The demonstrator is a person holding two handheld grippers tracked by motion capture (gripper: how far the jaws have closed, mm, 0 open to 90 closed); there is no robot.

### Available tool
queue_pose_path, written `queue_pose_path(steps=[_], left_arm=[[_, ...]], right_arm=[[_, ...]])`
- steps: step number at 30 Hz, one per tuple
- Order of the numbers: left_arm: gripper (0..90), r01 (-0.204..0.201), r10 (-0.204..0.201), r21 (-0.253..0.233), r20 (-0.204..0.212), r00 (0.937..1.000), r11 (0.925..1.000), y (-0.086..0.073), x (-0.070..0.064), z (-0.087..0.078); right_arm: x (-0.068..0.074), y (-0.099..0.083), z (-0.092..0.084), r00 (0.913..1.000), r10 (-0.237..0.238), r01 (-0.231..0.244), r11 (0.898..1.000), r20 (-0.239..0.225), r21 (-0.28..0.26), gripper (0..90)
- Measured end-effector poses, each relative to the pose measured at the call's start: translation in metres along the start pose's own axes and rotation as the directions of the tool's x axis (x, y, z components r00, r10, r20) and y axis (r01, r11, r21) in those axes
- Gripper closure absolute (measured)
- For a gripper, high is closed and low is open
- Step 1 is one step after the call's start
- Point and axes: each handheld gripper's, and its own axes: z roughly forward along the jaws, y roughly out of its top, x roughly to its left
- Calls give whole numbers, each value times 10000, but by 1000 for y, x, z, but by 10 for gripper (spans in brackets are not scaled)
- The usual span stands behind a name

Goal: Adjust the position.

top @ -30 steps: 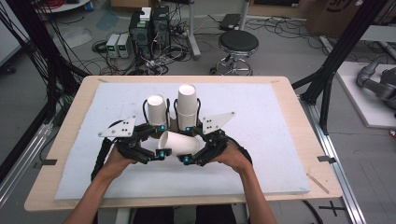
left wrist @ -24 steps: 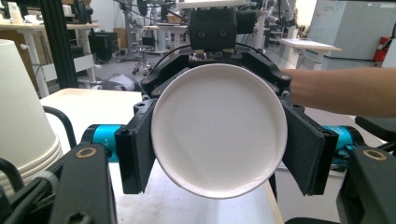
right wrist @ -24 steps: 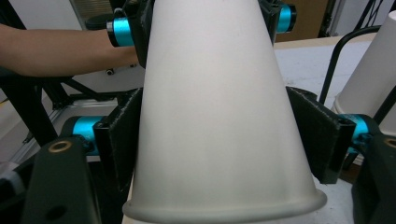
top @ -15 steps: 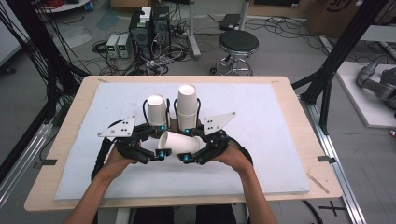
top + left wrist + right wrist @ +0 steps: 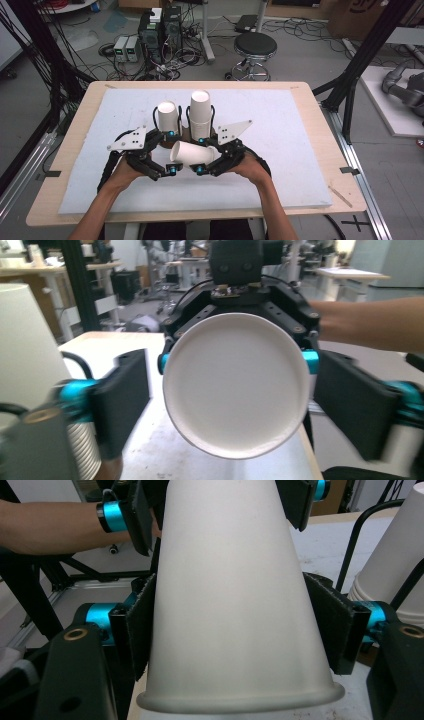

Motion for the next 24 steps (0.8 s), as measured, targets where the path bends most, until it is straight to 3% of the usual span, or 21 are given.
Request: queue_pose_path(steps=[2,5,18,24], left_arm=[[62,41,-37,284,-118,9999,9996,0,0,1],[16,-47,51,331,-122,9999,9994,1,0,2],[17,-116,139,649,-355,9993,9978,5,-1,1],[17,-291,349,1334,-407,9986,9906,15,-4,0]], right_arm=[[0,0,0,10000,15,-15,10000,12,13,291],[0,0,-1,10000,-17,17,10000,34,56,291],[-1,0,-3,10000,-48,47,9999,27,109,294],[-1,3,-7,9999,-37,34,9997,101,262,294]])
